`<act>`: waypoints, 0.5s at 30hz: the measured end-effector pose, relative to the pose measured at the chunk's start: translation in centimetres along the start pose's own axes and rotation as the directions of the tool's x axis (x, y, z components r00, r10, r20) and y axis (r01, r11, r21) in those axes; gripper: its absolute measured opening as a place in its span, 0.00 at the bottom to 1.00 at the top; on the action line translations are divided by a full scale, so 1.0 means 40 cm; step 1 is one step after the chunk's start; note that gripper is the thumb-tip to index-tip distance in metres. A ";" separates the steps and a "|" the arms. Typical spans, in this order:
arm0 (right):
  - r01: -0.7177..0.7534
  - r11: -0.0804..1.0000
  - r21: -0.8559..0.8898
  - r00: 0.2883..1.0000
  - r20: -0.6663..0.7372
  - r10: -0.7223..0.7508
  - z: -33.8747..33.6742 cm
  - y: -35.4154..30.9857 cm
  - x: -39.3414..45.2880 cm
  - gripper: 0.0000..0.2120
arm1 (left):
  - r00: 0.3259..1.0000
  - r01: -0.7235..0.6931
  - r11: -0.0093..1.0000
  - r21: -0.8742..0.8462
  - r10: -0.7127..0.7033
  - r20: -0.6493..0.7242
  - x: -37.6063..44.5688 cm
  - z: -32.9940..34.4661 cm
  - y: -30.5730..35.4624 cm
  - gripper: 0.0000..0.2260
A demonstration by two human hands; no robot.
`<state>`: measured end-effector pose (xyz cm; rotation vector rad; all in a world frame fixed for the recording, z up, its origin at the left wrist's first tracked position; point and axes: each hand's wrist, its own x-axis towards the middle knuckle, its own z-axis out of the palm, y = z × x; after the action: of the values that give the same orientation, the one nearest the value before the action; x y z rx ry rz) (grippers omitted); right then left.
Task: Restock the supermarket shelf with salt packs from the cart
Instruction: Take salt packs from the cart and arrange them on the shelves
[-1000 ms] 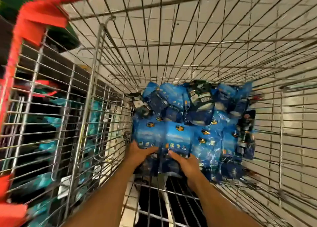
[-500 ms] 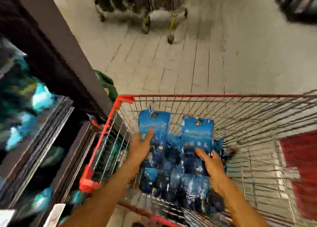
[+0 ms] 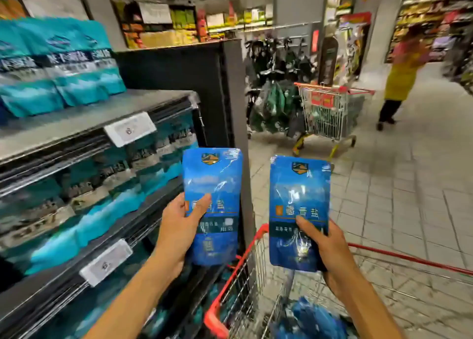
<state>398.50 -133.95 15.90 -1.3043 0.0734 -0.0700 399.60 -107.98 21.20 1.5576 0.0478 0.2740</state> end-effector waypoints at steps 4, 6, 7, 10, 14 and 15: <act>0.061 0.996 0.064 0.965 0.250 -0.075 0.170 -0.089 0.044 0.25 | 0.970 -0.151 0.987 0.057 0.159 -0.182 -0.041 -0.139 0.164 0.17; 0.076 0.993 0.090 0.929 0.356 -0.104 0.258 -0.127 0.052 0.25 | 0.931 -0.220 0.969 0.113 0.243 -0.273 -0.066 -0.207 0.234 0.15; 0.085 0.991 0.100 0.906 0.407 -0.118 0.303 -0.145 0.052 0.25 | 0.906 -0.248 0.959 0.135 0.279 -0.317 -0.081 -0.241 0.268 0.11; 0.104 0.983 0.152 0.826 0.538 -0.171 0.439 -0.198 0.043 0.19 | 0.833 -0.295 0.942 0.162 0.336 -0.439 -0.133 -0.345 0.360 0.07; 0.073 0.978 0.195 0.678 0.710 -0.192 0.638 -0.269 0.008 0.22 | 0.721 -0.329 0.916 0.231 0.401 -0.565 -0.219 -0.488 0.475 0.08; 0.063 0.977 0.203 0.639 0.744 -0.196 0.693 -0.287 -0.006 0.23 | 0.690 -0.329 0.911 0.247 0.411 -0.595 -0.240 -0.528 0.503 0.08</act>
<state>400.74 -110.32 34.23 -1.0828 -0.7528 0.3569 383.13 -89.47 39.35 1.5194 0.2893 1.1498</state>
